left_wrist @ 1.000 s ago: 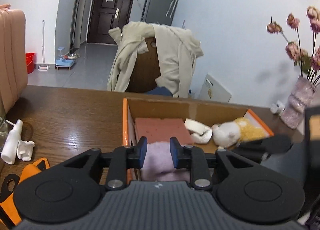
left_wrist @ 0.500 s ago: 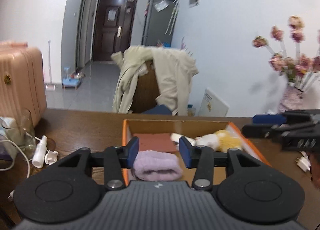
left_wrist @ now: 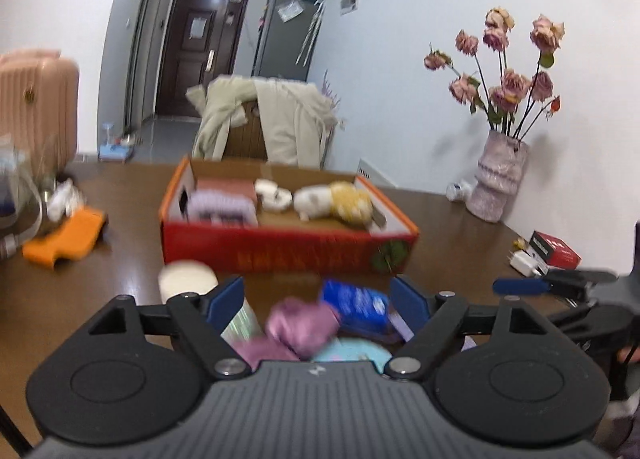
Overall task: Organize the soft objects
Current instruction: 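Move both tools back over the purple knit pouch, then grasp the purple knit pouch with both tools and lift it, then carry the pouch into the red box and open both tools, then move both tools back over the remaining soft items, then grasp the clear iridescent ball with the left tool while the right tool grasps the white foam ball, then carry both balls into the red box and open both tools, then move both tools back over the blue tissue pack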
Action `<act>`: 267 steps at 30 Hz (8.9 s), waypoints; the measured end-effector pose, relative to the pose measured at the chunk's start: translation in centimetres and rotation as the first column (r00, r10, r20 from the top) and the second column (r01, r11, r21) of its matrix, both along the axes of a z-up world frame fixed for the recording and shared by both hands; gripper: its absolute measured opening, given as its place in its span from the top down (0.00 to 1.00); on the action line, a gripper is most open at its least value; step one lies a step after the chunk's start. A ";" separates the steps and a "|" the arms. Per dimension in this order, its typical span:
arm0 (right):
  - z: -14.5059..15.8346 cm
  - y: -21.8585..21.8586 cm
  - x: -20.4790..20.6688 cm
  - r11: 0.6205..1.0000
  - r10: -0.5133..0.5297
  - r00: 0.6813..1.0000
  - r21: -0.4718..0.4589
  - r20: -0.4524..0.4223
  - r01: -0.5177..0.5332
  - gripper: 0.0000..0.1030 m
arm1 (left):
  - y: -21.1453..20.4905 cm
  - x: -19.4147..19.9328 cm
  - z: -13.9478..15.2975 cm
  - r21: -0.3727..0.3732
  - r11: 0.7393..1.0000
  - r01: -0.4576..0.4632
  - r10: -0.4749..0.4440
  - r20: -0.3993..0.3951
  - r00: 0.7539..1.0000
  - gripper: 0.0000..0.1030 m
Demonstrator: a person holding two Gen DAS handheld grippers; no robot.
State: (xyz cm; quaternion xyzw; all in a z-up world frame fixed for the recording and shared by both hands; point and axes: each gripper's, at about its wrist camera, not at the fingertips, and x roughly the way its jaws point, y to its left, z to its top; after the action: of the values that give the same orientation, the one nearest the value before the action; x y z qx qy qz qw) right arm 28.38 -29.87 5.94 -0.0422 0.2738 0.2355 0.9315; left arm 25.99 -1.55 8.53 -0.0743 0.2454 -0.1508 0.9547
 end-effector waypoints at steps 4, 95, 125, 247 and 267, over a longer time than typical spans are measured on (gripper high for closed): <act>-2.8 -1.8 -1.5 0.997 -0.008 0.998 0.072 -0.069 0.013 0.30 | -2.4 -1.0 -1.2 0.063 0.998 0.026 -0.024 -0.022 0.999 0.20; -2.1 3.3 23.2 0.976 -0.155 0.982 -0.171 -0.108 0.136 0.85 | -10.4 25.1 -5.8 -0.008 0.989 0.146 -0.143 -0.263 0.954 0.82; 3.7 1.1 -1.9 0.998 -0.066 0.972 0.039 0.227 0.059 0.32 | -0.4 -2.3 1.4 0.140 0.985 -0.104 0.086 0.130 0.988 0.19; 0.3 13.5 30.5 0.990 -0.137 0.961 -0.046 -0.242 0.130 0.38 | 6.0 23.4 0.1 0.218 0.976 0.027 0.003 -0.139 0.990 0.31; 13.3 5.6 10.3 0.993 -0.111 0.990 0.037 0.085 0.108 0.28 | 5.6 6.0 11.6 0.150 0.981 -0.126 0.097 0.182 0.978 0.20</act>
State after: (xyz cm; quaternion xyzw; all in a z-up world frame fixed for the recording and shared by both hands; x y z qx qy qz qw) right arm 38.70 -24.27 19.27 -0.0221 0.2309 0.1865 0.9547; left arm 31.95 4.03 20.09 0.0027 0.1679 -0.0825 0.9824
